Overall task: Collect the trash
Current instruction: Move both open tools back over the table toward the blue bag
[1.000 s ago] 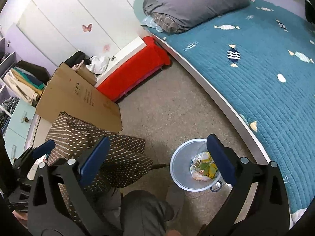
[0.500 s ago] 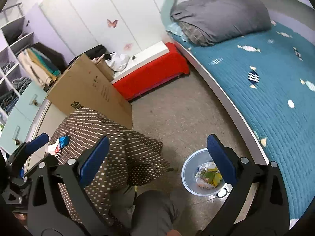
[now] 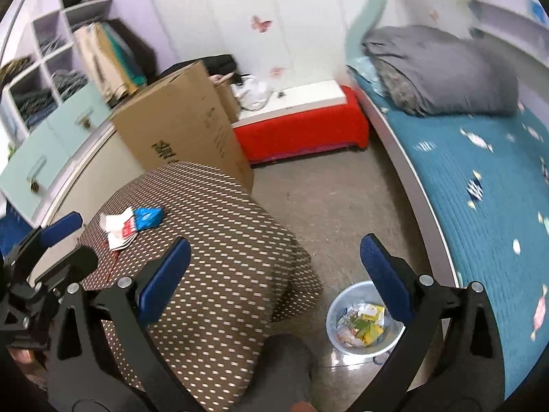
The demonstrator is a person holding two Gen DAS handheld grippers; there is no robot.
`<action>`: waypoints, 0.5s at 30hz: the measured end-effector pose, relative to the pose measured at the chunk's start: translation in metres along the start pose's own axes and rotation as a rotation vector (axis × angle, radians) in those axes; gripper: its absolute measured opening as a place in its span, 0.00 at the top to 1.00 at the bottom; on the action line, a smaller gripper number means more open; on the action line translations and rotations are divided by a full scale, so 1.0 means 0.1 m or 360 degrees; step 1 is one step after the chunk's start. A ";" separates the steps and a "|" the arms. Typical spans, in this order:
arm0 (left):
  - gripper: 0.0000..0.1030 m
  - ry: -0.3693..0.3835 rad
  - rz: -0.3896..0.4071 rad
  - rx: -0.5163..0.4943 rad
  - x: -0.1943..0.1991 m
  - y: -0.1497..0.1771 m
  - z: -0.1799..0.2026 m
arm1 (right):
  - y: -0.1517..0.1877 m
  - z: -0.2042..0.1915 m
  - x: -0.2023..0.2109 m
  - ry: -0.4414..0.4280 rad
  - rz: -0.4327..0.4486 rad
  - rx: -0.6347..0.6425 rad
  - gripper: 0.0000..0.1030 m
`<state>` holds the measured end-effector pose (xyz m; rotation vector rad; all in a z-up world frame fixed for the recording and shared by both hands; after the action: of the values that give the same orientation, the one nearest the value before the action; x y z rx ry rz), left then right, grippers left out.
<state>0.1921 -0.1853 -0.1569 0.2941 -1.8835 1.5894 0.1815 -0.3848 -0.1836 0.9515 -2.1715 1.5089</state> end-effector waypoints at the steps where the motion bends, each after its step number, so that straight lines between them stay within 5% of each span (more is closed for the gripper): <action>1: 0.09 -0.0036 0.0012 0.0020 0.03 0.04 -0.13 | -0.02 -0.12 -0.05 -0.0016 -0.0012 0.0044 0.06; 15: 0.09 -0.0333 -0.0075 0.0344 0.10 0.50 -1.60 | -0.09 -1.30 -0.96 -0.0193 -0.0220 0.0482 0.06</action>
<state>0.2098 -0.0198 -0.1815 0.6155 -1.8415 1.7909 0.2439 -0.2357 -0.1853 1.2927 -1.9400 1.7847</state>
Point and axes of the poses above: each gripper's, at about its wrist camera, not at the fingertips, and x roughly against the way its jaws point, z to its right, y to its underside, the point moved 5 cm from there along -x, roughly the way its jaws point, and after that the axes turned 10 degrees about -y, right-handed, at the moved point
